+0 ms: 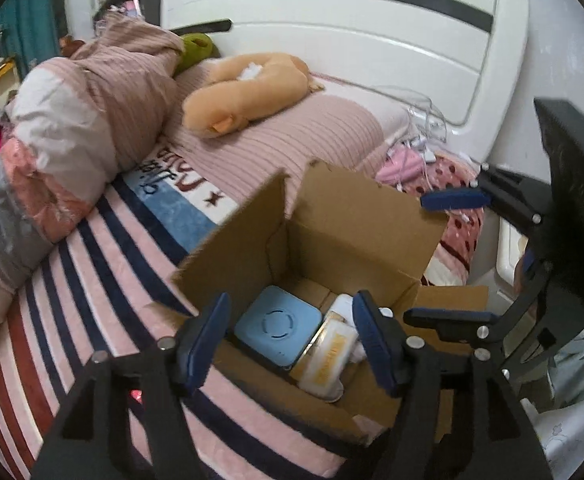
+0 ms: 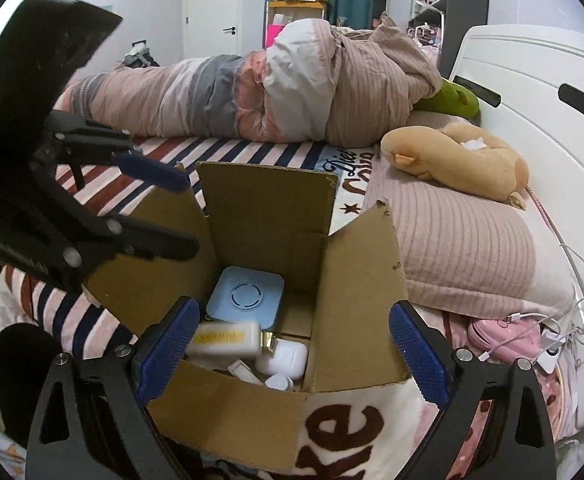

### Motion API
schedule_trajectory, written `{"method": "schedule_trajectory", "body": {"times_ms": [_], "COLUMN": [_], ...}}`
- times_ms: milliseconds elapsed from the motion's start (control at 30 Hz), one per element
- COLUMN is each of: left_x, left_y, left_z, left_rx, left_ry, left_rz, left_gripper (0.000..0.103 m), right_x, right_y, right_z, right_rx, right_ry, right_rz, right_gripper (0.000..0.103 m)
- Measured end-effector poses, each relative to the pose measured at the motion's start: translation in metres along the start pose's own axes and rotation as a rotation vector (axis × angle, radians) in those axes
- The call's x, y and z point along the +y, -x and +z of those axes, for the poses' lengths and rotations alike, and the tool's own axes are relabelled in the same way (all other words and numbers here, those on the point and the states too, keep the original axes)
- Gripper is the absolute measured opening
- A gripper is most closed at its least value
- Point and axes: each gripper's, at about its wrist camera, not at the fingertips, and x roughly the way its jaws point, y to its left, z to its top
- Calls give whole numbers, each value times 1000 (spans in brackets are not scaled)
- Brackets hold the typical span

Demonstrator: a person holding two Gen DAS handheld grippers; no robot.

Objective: Organize rigid objects
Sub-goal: 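Place the gold bar and soap bar into the box with both grippers, then lower the right gripper onto the pink bottle and grasp it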

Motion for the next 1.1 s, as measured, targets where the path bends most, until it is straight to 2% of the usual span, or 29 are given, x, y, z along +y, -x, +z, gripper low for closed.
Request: {"method": "schedule_trajectory", "body": {"times_ms": [100,167,267,367,467,567,667,800,833,933,1000,1100], "left_x": [16,35,66,100,128,151,167,183,186,194,197,198], "left_y": [24,41,62,76,80,75,67,50,46,38,36,34], "left_z": [-11,-24,-51,-85,-121,-158,-189,-216,-220,-230,-235,-237], "left_rx": [-46,-73,-85,-89,-83,-66,-55,-57,-59,-82,-99,-110], "left_ry": [22,53,110,189,255,316,356,404,415,454,470,480], "left_rz": [59,115,225,288,332,353,355,320,310,299,282,268], "left_gripper": [70,77,78,80,81,81,81,81,81,81,81,81], "right_x": [8,20,51,90,134,174,199,210,207,191,180,167], "right_y": [1,6,19,19,3,-24,-58,-126,-151,-195,-219,-239], "right_z": [5,11,28,46,59,62,59,51,48,46,46,47], "right_rx": [-9,-43,-118,-142,-110,-42,42,178,220,266,258,240], "right_ry": [11,24,56,89,140,177,156,72,31,-43,-86,-143], "right_rz": [14,38,126,246,340,393,432,391,348,245,168,135], "right_gripper": [96,96,96,96,96,96,96,96,96,96,96,96]}}
